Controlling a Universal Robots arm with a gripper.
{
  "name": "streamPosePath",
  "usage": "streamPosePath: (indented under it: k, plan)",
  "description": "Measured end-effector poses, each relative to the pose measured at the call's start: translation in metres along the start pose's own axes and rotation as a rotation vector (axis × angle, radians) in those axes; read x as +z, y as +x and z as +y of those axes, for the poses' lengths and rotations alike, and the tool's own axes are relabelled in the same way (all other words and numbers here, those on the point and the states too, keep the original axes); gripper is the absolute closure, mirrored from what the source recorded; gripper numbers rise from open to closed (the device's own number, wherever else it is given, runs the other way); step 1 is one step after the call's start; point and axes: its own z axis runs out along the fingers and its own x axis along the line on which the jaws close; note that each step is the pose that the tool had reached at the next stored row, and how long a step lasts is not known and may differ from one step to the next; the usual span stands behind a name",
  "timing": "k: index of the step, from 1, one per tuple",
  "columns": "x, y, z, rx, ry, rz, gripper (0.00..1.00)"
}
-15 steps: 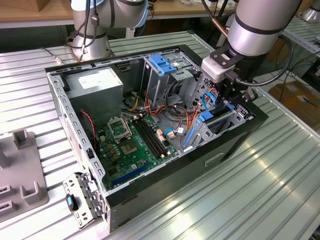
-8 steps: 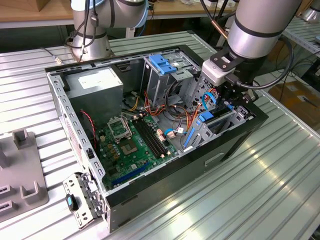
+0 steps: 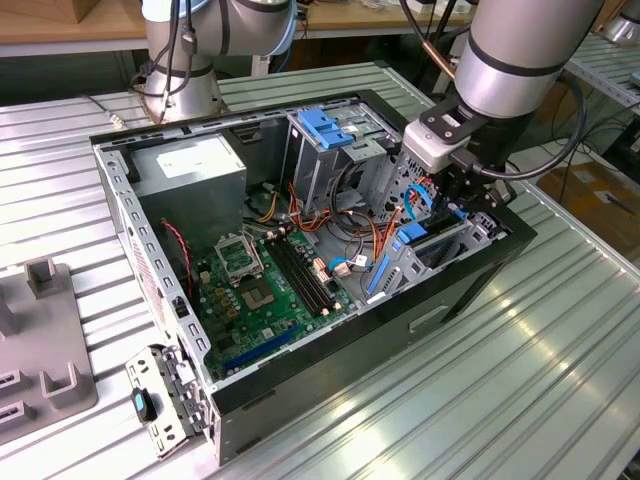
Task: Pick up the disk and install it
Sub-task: 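Insert the first disk wire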
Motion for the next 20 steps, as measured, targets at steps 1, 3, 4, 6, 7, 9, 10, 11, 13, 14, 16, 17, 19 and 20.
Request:
streamPosePath:
  k: [1, 3, 4, 6, 7, 9, 10, 11, 13, 14, 16, 17, 19, 20]
  plan:
    - [0.0005, 0.0, 0.0001, 0.0, 0.0008, -0.0001, 0.84]
    - [0.001, 0.0001, -0.0005, -0.001, 0.0009, -0.0001, 0.84]
    - [0.0011, 0.0001, -0.0005, -0.001, 0.0009, -0.0002, 0.84]
    - [0.0016, 0.0, -0.0003, 0.0, 0.001, -0.0006, 0.84]
    - [0.0024, 0.0001, -0.0001, -0.001, 0.0009, -0.0005, 0.84]
    - [0.003, 0.0001, 0.0001, -0.001, 0.0009, 0.0001, 0.84]
    - [0.0031, 0.0002, 0.0001, -0.001, 0.0009, 0.0001, 0.84]
    - [0.0033, 0.0002, 0.0001, -0.001, 0.0009, -0.0001, 0.84]
    - [0.0039, 0.0001, 0.0003, -0.001, 0.0009, -0.0004, 0.84]
    - [0.0042, 0.0002, 0.0004, -0.001, 0.0009, -0.0002, 0.84]
    - [0.0049, 0.0002, 0.0006, -0.001, 0.0009, -0.0002, 0.84]
    - [0.0049, 0.0002, 0.0006, -0.001, 0.0009, 0.0, 0.84]
    - [0.0057, 0.0002, 0.0008, -0.001, 0.0009, -0.0003, 0.84]
    - [0.006, 0.0002, 0.0009, -0.001, 0.0009, -0.0001, 0.84]
